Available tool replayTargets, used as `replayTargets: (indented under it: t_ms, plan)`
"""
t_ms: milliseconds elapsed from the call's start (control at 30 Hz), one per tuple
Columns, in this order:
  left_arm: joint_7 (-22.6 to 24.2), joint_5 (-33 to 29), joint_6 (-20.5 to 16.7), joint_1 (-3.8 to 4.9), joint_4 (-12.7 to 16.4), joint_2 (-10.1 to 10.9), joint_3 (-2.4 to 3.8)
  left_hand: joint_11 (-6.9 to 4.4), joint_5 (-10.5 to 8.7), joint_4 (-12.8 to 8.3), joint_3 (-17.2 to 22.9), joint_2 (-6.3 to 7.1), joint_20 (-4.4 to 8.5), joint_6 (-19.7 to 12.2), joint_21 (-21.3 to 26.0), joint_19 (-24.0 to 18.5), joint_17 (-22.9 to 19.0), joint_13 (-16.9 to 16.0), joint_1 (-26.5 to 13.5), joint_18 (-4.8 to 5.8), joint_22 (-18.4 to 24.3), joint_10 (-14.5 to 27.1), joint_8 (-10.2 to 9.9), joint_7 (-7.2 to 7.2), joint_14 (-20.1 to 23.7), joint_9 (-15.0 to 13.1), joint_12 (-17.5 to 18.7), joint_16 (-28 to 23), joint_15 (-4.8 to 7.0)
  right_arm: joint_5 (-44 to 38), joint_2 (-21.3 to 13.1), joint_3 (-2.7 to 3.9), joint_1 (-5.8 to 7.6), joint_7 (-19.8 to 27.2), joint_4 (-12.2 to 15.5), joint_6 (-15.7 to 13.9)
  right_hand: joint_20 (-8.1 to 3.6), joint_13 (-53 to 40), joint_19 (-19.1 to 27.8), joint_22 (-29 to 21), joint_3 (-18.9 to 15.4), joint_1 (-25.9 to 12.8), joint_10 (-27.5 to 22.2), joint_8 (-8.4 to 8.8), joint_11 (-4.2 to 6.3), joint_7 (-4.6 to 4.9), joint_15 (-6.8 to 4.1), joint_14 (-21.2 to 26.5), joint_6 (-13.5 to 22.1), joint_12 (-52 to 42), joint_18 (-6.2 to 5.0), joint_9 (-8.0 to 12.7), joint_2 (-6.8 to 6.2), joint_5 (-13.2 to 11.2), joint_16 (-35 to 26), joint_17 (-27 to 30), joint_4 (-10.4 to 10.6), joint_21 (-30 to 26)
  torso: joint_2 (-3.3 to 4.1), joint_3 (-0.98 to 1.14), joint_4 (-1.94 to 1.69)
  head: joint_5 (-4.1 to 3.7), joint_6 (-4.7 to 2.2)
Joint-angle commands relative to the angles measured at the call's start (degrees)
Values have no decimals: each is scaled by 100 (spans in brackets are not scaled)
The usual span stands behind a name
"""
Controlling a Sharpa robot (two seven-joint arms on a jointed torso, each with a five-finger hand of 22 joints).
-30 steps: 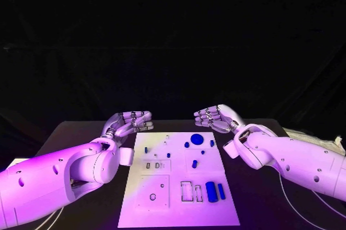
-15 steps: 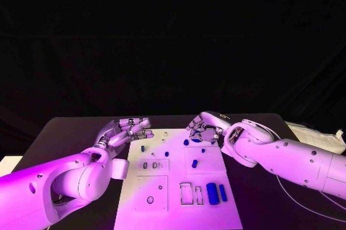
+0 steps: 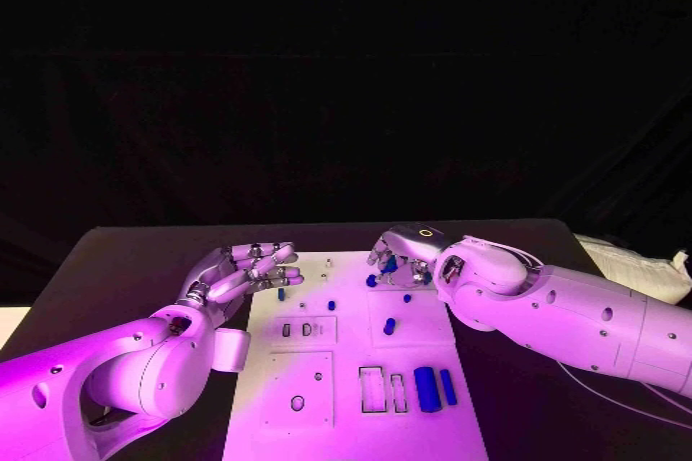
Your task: Assemble the parts on the task board
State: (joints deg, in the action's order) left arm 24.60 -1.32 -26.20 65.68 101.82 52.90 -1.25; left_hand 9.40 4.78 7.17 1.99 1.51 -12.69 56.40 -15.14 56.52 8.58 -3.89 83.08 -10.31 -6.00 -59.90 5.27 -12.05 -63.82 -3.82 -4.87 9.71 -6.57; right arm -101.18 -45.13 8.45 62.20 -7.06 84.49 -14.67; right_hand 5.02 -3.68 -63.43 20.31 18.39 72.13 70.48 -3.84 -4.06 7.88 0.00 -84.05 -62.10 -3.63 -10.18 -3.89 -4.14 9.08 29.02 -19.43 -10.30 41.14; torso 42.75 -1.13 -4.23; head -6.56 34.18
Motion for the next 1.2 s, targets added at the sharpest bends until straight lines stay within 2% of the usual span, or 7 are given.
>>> replayTargets:
  t_ms: [33, 67, 100, 167, 300, 600, 1200]
  plan:
    - [-6, 12, 121, 9, 33, 0, 8, 9, -37, -43, -4, -37, -17, 18, -38, 45, 14, 0, -28, -14, -9, -19, -39, -34, -8, 10, 38, -28, -16, -494, 17, 5, 22, -296, 16, 322, -29, -7, -47, 141, 66, 3, -30, 14, 25, -33, -54, -187, 2, 7, -24, 1, -121, -38, 455, -262, 104, 233, 54, -14, -22, -15, -10]
    - [-10, 11, 121, 9, 37, 2, 8, 12, -36, -46, -6, -36, -18, 15, -39, 45, 17, 1, -31, -12, -10, -15, -45, -38, -2, 10, 44, -35, -19, -508, 25, 6, 28, -317, 16, 351, -44, -8, -77, 247, 127, 18, -33, 13, 43, -41, -61, -223, 5, 7, -30, 0, -152, -34, 813, -461, 176, 402, 61, -16, -27, -12, -12]
    - [-18, 11, 121, 9, 42, 5, 10, 16, -36, -49, -9, -36, -19, 11, -39, 44, 20, 2, -35, -10, -9, -10, -52, -42, 7, 11, 52, -42, -23, -523, 37, 6, 37, -343, 15, 394, -42, -8, -162, 488, 167, 20, -43, 12, 30, -52, -92, -275, 5, 10, 1, -1, -179, -33, 1536, -1200, 235, 637, 70, -18, -30, -11, -13]
    - [-26, 9, 121, 10, 45, 6, 11, 20, -37, -53, -12, -35, -21, 8, -38, 41, 25, 2, -39, -7, -9, -5, -59, -45, 17, 11, 60, -51, -27, -528, 54, 6, 48, -362, 12, 449, -32, -13, -505, 1557, 272, 43, -44, 15, 22, -62, -118, -269, 6, 0, 140, -1, -268, -33, 2788, -2464, 377, 1502, 84, -20, -39, -23, -18]
    - [-40, 6, 119, 11, 47, 6, 13, 24, -37, -56, -14, -36, -22, 4, -36, 37, 29, 3, -42, -5, -8, 1, -66, -50, 26, 11, 68, -60, -31, -532, 87, 6, 66, -385, 4, 557, 2, -20, -660, 2425, 414, 107, -56, 8, 3, -68, -108, -231, -1, -17, 244, -5, -378, -36, 3732, -3458, 584, 2218, 103, -28, -57, -33, -24]
    - [-75, 2, 132, 11, 56, 5, 14, 32, -36, -65, -13, -43, -25, -4, -33, 30, 36, 4, -42, -3, -7, 12, -79, -60, 40, 11, 81, -73, -37, -480, 163, 6, 95, -424, -75, 847, 17, -18, -968, 3379, 535, 194, -53, 2, 15, -59, -81, -272, -67, 3, 374, -12, -414, -20, 4402, -4257, 723, 2895, 158, -27, -75, -61, -45]
    - [-109, 2, 153, 11, 46, -4, 14, 50, -35, -94, -12, -53, -33, -23, -21, 6, 54, 7, -34, 3, -1, 45, -108, -78, 73, 11, 108, -106, -52, -412, 280, 4, 102, -375, -188, 983, 30, -25, -952, 3592, 660, 251, 47, -61, 21, -54, -76, -242, -331, -5, 392, -50, -309, -167, 4596, -4429, 876, 3086, 227, -31, -110, -62, -64]
